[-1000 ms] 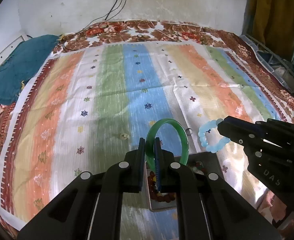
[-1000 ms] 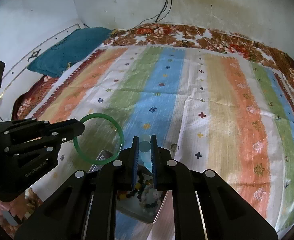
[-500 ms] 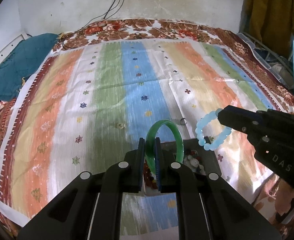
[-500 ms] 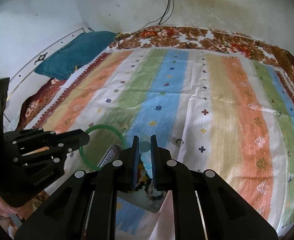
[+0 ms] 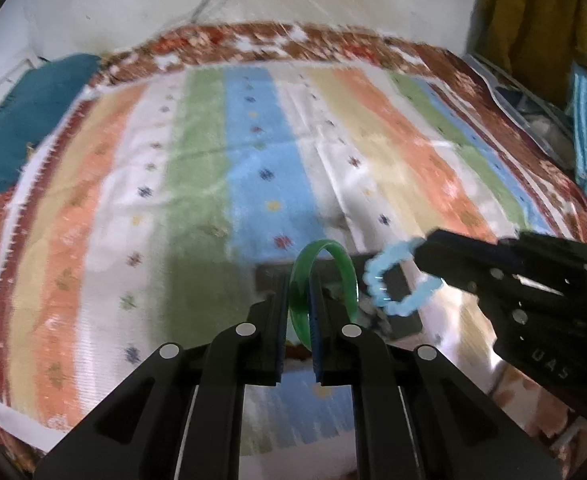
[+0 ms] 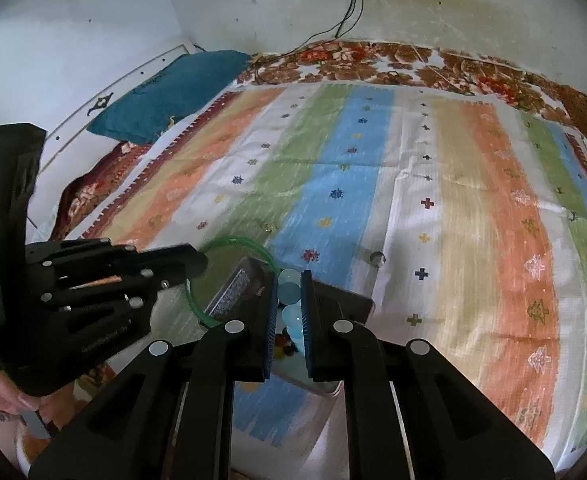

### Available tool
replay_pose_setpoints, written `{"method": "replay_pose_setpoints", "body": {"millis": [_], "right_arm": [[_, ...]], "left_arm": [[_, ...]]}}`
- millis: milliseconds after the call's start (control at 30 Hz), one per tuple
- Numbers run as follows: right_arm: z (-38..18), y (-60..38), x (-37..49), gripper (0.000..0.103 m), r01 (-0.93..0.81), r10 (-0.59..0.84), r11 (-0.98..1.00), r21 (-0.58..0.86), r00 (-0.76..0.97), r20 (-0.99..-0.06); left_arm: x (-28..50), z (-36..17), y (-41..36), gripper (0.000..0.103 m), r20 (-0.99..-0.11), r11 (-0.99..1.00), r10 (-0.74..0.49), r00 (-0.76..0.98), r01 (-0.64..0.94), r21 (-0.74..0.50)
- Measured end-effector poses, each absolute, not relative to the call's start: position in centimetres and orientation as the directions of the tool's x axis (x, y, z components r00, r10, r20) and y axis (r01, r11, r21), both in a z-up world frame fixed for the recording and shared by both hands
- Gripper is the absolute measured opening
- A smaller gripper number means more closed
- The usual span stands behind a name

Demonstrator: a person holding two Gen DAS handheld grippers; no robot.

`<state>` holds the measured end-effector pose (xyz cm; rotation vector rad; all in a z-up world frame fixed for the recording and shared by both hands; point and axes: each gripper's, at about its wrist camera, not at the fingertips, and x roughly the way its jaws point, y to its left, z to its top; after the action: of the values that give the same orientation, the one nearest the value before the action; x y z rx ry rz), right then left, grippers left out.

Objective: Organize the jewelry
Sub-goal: 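Lift and carry both held bracelets back over the silver tin, then open both tools to drop the bracelets into the tin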

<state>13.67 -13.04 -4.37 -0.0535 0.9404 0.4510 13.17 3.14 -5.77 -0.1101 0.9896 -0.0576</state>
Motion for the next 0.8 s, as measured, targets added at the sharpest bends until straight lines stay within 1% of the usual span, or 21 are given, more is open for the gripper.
{"method": "replay_pose_setpoints", "body": {"millis": [67,100,133,200,333,400,500,600,767,800], "right_arm": [[-4.5,-13.0,13.8,0.013,-0.395,0.349,0.906,0.150,0.498,-0.794],[-4.4,-13.2,13.9,0.016,-0.390,0.347,0.908,0.152,0.501,-0.792],[-4.3,-13.3,13.9,0.028,-0.384,0.348,0.910,0.155,0.503,-0.791],[-4.3,-13.7,14.2,0.042,-0.375,0.362,0.910,0.179,0.502,-0.786],[-4.9,-14.1,14.6,0.042,-0.355,0.351,0.916,0.186,0.486,-0.800],[-5.2,-14.3,14.8,0.042,-0.347,0.343,0.920,0.183,0.482,-0.806],[-5.3,-14.5,15.1,0.044,-0.332,0.331,0.926,0.180,0.482,-0.811],[-5.8,-14.6,15.7,0.049,-0.321,0.313,0.932,0.169,0.475,-0.823],[-7.2,-14.7,17.6,0.050,-0.290,0.263,0.946,0.141,0.439,-0.859],[-7.4,-14.9,18.1,0.050,-0.281,0.260,0.949,0.144,0.435,-0.862]], "left_arm": [[13.4,-6.4,3.0,0.011,-0.846,0.995,-0.081,0.527,-0.007,-0.099],[13.4,-6.3,3.1,0.012,-0.844,0.996,-0.071,0.532,-0.015,-0.093],[13.3,-6.1,3.4,0.013,-0.839,0.994,-0.076,0.538,-0.022,-0.104],[13.3,-6.0,3.9,0.019,-0.836,0.991,-0.088,0.542,-0.038,-0.129],[13.4,-6.1,4.9,0.025,-0.838,0.987,-0.074,0.540,-0.077,-0.138],[13.5,-6.1,5.5,0.034,-0.839,0.985,-0.070,0.540,-0.096,-0.144],[13.8,-6.3,6.3,0.043,-0.840,0.979,-0.062,0.539,-0.130,-0.155],[14.2,-6.5,7.1,0.047,-0.842,0.972,-0.064,0.535,-0.160,-0.175],[15.1,-7.0,8.1,0.051,-0.850,0.966,-0.047,0.524,-0.193,-0.173],[15.3,-7.1,8.2,0.054,-0.852,0.965,-0.048,0.521,-0.195,-0.174]]}}
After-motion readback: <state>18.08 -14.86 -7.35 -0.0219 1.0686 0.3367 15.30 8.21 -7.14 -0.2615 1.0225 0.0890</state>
